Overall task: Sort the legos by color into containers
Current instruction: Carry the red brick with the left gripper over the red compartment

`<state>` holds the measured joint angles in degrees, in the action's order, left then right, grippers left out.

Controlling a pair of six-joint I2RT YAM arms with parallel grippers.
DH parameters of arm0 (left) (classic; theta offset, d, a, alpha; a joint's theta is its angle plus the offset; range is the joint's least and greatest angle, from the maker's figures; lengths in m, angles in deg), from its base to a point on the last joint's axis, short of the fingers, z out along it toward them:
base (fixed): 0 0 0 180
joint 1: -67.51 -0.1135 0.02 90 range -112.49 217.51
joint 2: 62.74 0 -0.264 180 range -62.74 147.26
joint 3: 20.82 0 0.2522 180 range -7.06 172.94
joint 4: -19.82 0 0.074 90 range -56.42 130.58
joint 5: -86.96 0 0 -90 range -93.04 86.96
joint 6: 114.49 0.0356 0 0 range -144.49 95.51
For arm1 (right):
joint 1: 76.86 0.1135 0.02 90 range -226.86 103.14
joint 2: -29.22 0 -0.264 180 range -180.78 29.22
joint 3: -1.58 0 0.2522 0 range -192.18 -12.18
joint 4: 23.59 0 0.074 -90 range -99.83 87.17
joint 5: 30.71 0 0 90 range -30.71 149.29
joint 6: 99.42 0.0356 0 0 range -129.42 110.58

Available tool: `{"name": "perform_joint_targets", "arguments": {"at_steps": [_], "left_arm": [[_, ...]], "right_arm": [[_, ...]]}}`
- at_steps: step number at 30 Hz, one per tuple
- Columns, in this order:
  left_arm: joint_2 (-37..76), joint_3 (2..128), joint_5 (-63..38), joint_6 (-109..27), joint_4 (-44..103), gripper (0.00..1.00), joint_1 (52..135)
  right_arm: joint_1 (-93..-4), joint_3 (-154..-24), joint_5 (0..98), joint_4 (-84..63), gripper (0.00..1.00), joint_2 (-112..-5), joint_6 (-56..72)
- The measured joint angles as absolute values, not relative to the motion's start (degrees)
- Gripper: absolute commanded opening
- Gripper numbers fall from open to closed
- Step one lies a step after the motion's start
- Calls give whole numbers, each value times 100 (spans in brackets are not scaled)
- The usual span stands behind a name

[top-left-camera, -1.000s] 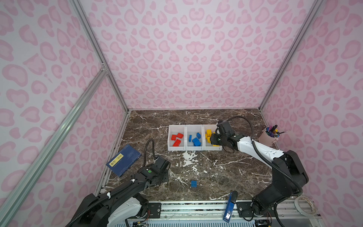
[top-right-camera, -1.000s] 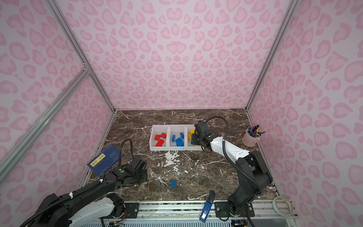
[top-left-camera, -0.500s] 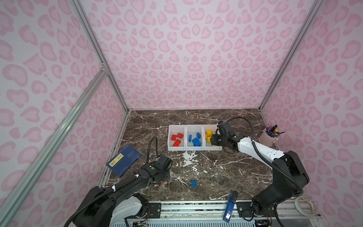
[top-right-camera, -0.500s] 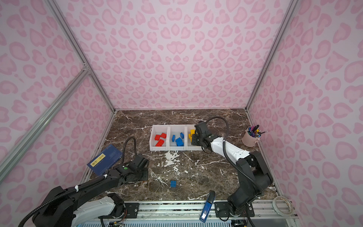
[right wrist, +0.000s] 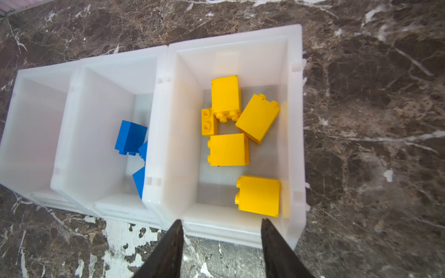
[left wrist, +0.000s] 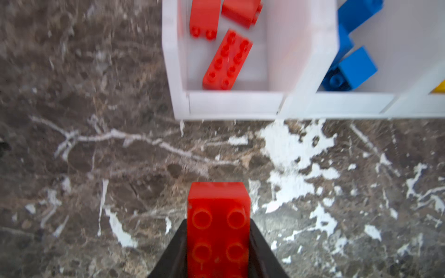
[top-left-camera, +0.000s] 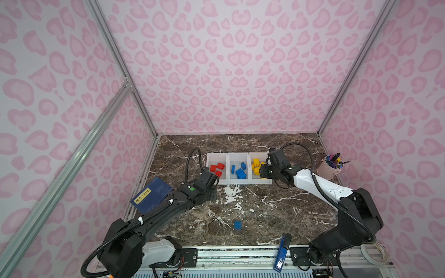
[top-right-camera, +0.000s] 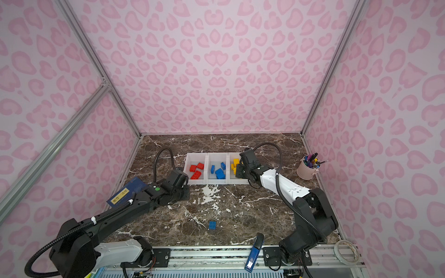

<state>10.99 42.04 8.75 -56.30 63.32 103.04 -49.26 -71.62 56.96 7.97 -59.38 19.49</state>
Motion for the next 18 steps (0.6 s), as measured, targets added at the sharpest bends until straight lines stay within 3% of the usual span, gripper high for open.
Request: {"name": "perform_joint_targets", "arguments": {"at_steps": [11, 18], "left_arm": [[3127, 6182, 862, -4660, 6133, 37, 9821], [3844, 6679, 412, -4483, 6050, 38, 9515]], "right_arm": [[-4926, -6810, 5823, 972, 52, -5346, 1993], [-4929, -6631, 5898, 1042, 52, -5184, 2023]]}}
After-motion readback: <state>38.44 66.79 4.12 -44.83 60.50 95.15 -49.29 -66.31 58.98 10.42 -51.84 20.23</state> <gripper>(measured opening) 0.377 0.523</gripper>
